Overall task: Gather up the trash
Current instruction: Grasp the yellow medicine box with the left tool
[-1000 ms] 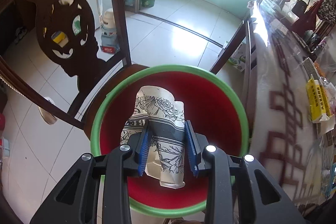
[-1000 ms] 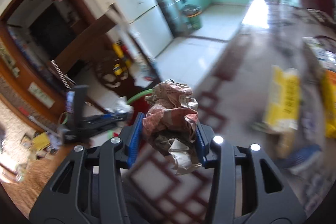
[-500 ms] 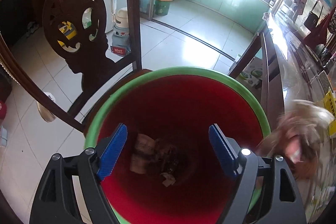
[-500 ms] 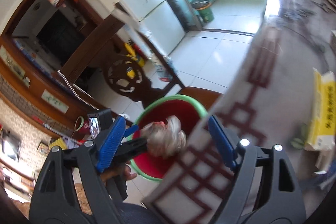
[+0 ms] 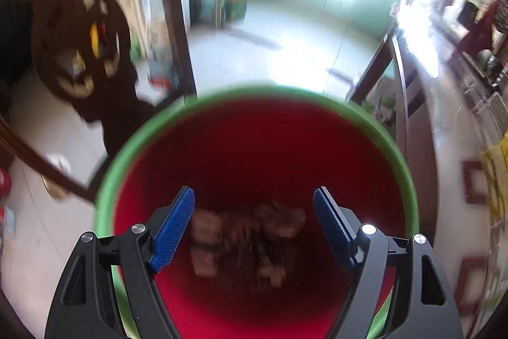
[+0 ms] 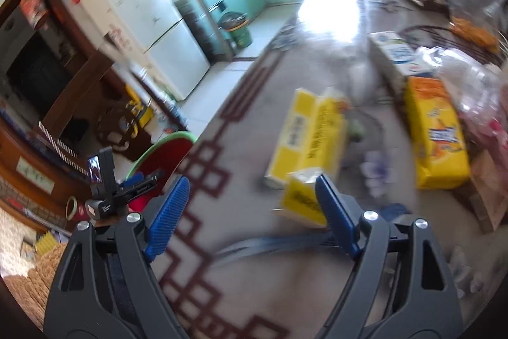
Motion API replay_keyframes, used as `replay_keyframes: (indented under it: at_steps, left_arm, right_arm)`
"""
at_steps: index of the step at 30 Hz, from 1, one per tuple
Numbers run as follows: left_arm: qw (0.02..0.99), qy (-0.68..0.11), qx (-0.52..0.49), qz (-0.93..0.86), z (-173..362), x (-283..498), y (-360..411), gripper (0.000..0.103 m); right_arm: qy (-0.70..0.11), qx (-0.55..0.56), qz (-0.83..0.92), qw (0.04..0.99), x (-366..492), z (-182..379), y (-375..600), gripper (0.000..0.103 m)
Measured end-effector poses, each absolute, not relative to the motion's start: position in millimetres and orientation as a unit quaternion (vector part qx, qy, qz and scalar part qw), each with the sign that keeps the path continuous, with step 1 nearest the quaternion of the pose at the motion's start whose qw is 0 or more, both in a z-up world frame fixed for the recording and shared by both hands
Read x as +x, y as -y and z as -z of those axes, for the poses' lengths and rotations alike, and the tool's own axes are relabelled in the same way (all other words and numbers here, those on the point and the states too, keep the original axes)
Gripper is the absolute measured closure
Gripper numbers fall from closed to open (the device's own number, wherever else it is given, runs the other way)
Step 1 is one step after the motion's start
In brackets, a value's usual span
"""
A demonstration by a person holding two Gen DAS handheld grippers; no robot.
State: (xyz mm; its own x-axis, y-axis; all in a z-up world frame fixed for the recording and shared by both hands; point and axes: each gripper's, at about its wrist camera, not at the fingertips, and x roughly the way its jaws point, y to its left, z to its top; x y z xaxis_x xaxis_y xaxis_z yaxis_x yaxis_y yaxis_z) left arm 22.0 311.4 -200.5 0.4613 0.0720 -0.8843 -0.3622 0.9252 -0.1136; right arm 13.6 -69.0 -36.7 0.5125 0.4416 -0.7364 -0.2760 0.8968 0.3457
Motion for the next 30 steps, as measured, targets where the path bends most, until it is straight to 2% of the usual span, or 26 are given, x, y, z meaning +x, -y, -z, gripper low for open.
replay_keyframes:
  at_steps: [6,9,17,21,26,28,30]
  left_arm:
    - [0.822,-0.536,-0.162,-0.108,216,12,-311,0.029]
    - [0.795,-0.558,-0.222,-0.090,234,7,-315,0.031]
    - [0.813,-0.526,-0.241,-0.065,226,7,-304,0.030]
    - [0.820,-0.522,-0.224,-0.074,217,0,-306,0.030]
    - [0.864,-0.474,-0.116,-0.124,147,1,-299,0.029]
    - [0.881,-0.445,-0.075,-0.138,110,6,-288,0.026]
    - [0.904,-0.405,-0.034,-0.137,62,10,-261,0.016]
  right_arm:
    - [-0.436,0.113,-0.189,0.873,16,33,92,0.023]
    - [-0.438,0.113,-0.187,0.872,16,34,97,0.023]
    - [-0.434,0.116,-0.183,0.874,17,32,102,0.023]
    - [-0.418,0.102,-0.161,0.888,16,10,123,0.023]
    - [-0.387,0.079,-0.076,0.916,12,-24,187,0.019]
    - [-0.377,0.078,-0.028,0.923,9,-31,220,0.019]
    - [-0.368,0.103,0.005,0.924,5,-30,249,0.019]
